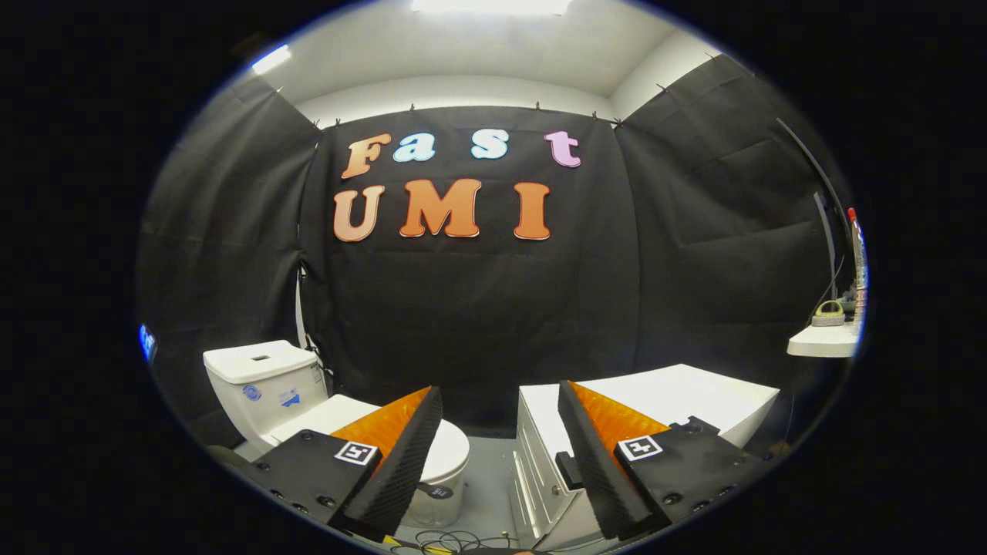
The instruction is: Open the toilet lid.
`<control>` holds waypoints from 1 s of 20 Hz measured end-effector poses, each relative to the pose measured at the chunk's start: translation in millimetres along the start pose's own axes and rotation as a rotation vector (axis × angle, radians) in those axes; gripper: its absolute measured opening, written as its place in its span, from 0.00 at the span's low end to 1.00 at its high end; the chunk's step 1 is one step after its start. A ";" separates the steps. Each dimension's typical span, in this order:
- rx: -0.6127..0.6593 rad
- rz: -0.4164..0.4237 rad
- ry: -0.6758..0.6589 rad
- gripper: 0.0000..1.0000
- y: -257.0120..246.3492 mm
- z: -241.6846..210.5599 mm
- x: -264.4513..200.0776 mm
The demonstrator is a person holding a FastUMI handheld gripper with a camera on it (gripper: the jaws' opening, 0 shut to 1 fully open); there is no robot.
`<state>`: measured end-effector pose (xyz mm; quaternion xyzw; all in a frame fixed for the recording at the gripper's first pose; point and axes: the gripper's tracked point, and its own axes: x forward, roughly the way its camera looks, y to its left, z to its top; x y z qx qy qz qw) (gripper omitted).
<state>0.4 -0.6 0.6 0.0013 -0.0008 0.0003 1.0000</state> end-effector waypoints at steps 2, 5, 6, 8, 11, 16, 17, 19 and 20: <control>0.000 0.003 0.003 0.97 1.6 -1.1 -1.4; 0.001 0.004 0.003 0.97 3.1 -1.4 -0.6; 0.003 0.006 0.004 0.97 3.3 -1.7 -1.3; 0.000 0.005 0.002 0.97 3.1 -1.3 -0.6; 0.005 0.011 0.006 0.97 5.3 -2.5 -0.2; 0.019 0.001 0.001 0.97 9.6 -0.5 -0.1; 0.042 0.006 0.004 0.97 16.0 1.5 -0.3; 0.087 0.042 -0.007 0.98 35.7 12.5 2.2; 0.118 0.070 -0.024 0.98 48.7 21.1 4.5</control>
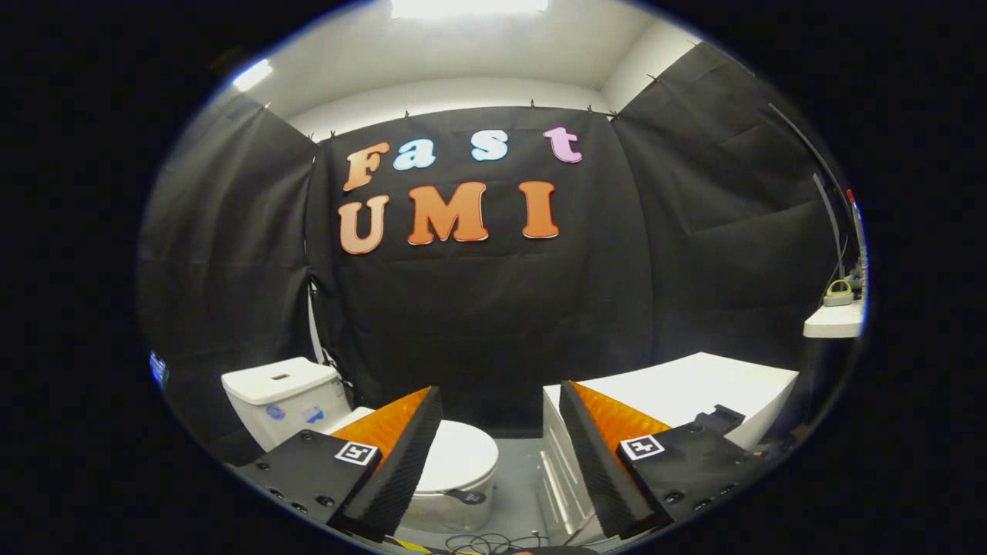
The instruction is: Open the toilet lid.
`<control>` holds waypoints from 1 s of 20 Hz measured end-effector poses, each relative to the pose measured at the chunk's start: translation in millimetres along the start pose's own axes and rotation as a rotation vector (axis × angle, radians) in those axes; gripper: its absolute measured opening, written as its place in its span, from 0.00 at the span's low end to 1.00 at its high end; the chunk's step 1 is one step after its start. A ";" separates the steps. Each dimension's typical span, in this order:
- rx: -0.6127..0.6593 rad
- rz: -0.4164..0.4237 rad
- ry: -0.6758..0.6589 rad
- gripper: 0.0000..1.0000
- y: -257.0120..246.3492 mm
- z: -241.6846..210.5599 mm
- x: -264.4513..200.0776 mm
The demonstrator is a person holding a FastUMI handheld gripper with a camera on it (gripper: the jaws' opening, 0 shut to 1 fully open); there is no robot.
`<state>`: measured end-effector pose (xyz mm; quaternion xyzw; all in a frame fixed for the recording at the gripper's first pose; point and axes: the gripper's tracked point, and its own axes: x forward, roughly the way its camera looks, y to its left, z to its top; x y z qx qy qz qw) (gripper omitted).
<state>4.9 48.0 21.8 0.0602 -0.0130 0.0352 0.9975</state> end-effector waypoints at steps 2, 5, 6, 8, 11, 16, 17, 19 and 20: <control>0.081 0.036 -0.034 0.99 24.5 10.5 10.7; 0.162 0.042 -0.017 0.99 49.8 -16.6 32.4; 0.190 0.044 -0.007 0.99 59.8 -31.9 40.5; 0.237 0.034 0.030 0.98 71.4 -68.0 56.6; 0.359 -0.027 0.096 0.98 65.2 -115.5 78.5; 0.498 -0.174 0.206 0.99 33.9 -190.1 83.7; 0.521 -0.198 0.211 0.99 29.8 -201.4 81.1; 0.520 -0.235 0.259 0.99 27.4 -236.1 77.4; 0.512 -0.247 0.287 0.99 27.4 -253.7 75.2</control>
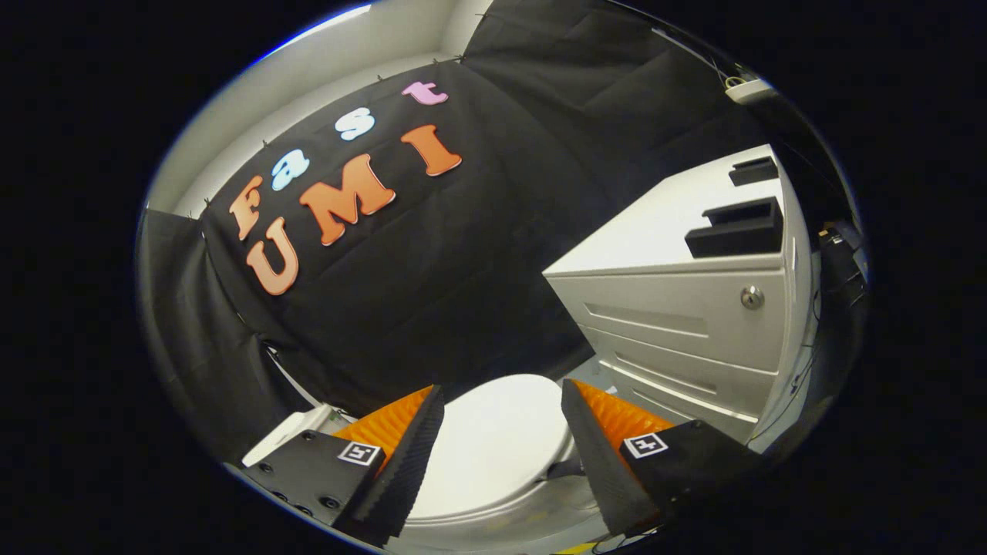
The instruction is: Open the toilet lid.
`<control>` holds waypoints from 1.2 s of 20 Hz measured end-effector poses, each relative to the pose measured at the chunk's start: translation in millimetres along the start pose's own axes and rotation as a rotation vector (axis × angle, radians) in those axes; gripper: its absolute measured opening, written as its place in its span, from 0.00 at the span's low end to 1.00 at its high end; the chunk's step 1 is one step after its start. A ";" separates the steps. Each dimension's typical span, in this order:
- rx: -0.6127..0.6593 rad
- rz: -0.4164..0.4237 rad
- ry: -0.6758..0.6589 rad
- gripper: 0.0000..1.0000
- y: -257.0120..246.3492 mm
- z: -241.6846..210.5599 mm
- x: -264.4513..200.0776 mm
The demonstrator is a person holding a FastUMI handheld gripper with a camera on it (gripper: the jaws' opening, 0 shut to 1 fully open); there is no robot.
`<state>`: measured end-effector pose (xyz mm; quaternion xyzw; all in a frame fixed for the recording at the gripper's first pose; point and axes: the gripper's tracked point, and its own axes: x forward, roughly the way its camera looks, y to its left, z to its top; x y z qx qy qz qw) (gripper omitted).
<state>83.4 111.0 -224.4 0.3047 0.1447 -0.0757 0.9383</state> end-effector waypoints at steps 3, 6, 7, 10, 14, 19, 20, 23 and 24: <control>-0.012 -0.046 0.074 0.99 -21.4 -31.8 9.6; -0.004 -0.098 0.133 0.99 -41.8 -54.0 18.5; 0.018 -0.120 0.145 0.99 -49.2 -56.5 17.9; 0.016 -0.163 0.184 0.99 -66.3 -73.8 21.1; 0.024 -0.181 0.237 0.99 -74.8 -91.8 35.2; 0.014 -0.170 0.247 0.98 -74.9 -104.6 48.9; 0.005 -0.171 0.236 0.97 -76.4 -102.9 54.6; 0.027 -0.144 0.243 0.97 -75.1 -104.4 63.5; 0.038 -0.132 0.245 0.97 -75.7 -104.5 64.7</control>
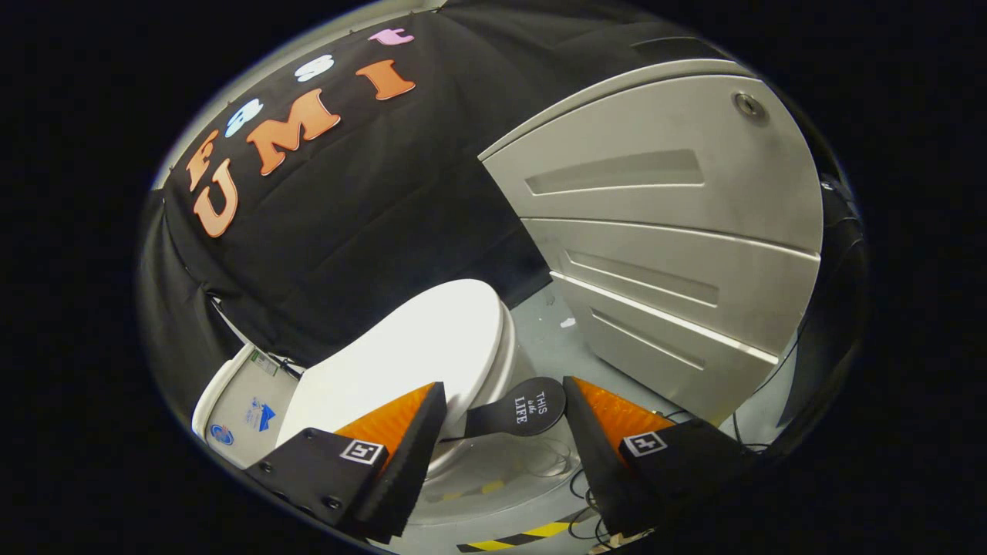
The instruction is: Open the toilet lid.
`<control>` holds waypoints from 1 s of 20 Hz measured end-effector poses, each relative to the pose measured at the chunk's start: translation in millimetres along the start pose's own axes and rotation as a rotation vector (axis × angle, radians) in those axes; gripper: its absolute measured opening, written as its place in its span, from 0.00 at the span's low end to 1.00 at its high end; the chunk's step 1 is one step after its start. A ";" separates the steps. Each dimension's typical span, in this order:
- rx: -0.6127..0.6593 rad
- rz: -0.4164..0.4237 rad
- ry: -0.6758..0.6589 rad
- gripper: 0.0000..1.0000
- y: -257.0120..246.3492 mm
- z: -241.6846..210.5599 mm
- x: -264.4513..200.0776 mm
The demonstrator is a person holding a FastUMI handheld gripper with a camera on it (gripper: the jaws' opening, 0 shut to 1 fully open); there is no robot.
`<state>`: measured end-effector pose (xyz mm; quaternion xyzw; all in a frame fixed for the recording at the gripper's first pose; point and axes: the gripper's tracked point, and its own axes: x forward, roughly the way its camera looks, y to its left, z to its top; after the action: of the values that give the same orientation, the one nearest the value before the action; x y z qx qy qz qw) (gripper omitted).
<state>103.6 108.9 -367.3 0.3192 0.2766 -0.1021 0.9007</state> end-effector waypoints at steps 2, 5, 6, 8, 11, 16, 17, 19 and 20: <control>0.026 0.006 0.008 0.97 -3.9 2.2 2.9; 0.045 0.018 0.007 0.92 -5.6 2.6 4.1; 0.049 0.030 0.010 0.91 -4.1 3.2 4.0; 0.080 0.043 0.002 0.82 -2.7 7.8 5.0; 0.133 -0.003 0.022 0.49 -24.8 4.0 9.9; 0.141 0.039 -0.009 0.24 -17.3 14.8 3.2; 0.149 0.044 -0.026 0.23 -14.0 18.9 2.4; 0.133 0.051 -0.021 0.15 -14.3 19.4 -1.4; 0.138 0.053 -0.018 0.15 -12.0 19.8 -1.8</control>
<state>106.4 87.0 -359.7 0.3866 0.2524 -0.0997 0.8814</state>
